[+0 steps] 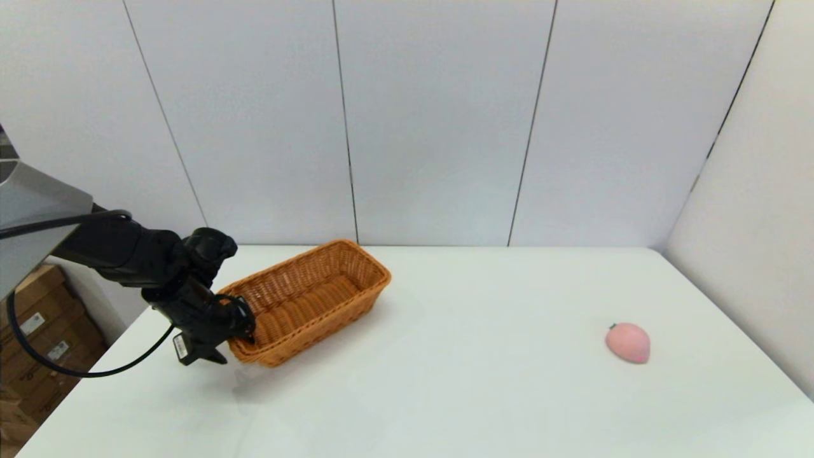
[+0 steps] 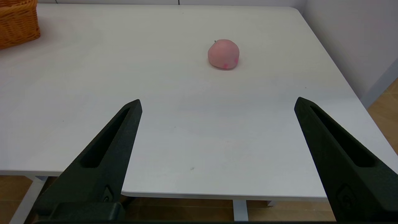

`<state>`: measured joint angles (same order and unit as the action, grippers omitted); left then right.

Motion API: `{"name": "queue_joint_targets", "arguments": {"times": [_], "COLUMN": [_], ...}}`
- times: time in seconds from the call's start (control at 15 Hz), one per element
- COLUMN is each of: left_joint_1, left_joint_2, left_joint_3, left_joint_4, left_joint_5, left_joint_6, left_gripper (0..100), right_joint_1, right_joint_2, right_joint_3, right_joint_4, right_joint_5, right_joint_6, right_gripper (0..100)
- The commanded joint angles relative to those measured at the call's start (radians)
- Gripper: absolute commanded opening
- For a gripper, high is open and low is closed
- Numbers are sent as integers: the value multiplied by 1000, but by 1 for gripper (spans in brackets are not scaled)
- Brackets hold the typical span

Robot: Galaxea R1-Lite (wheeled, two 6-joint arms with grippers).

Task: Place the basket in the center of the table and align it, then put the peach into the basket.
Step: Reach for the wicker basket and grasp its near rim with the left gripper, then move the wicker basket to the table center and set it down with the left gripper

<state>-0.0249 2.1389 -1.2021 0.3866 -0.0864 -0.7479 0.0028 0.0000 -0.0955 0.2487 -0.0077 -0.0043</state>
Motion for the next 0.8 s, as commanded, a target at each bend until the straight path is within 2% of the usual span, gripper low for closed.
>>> {"name": "queue_joint_targets", "arguments": {"times": [0.07, 0.27, 0.53, 0.67, 0.8], "left_joint_1": [0, 5, 6, 6, -1], "left_joint_2": [19, 19, -79, -154, -177], "left_joint_3": [-1, -2, 12, 13, 9], "left_joint_4": [3, 0, 3, 5, 17], "left_joint_5": [-7, -55, -242, -378, -391], "left_joint_6": [-5, -5, -1, 5, 13], "left_gripper": [0, 0, 0, 0, 0], "right_joint_1": [0, 0, 0, 0, 0], "right_joint_2": [0, 0, 0, 0, 0], "right_joint_3": [0, 0, 0, 0, 0], "right_joint_4": [1, 1, 1, 1, 1], "right_joint_5": [0, 0, 0, 0, 0], "right_joint_6": [0, 0, 0, -2, -2], "right_gripper": [100, 100, 100, 100, 100]}}
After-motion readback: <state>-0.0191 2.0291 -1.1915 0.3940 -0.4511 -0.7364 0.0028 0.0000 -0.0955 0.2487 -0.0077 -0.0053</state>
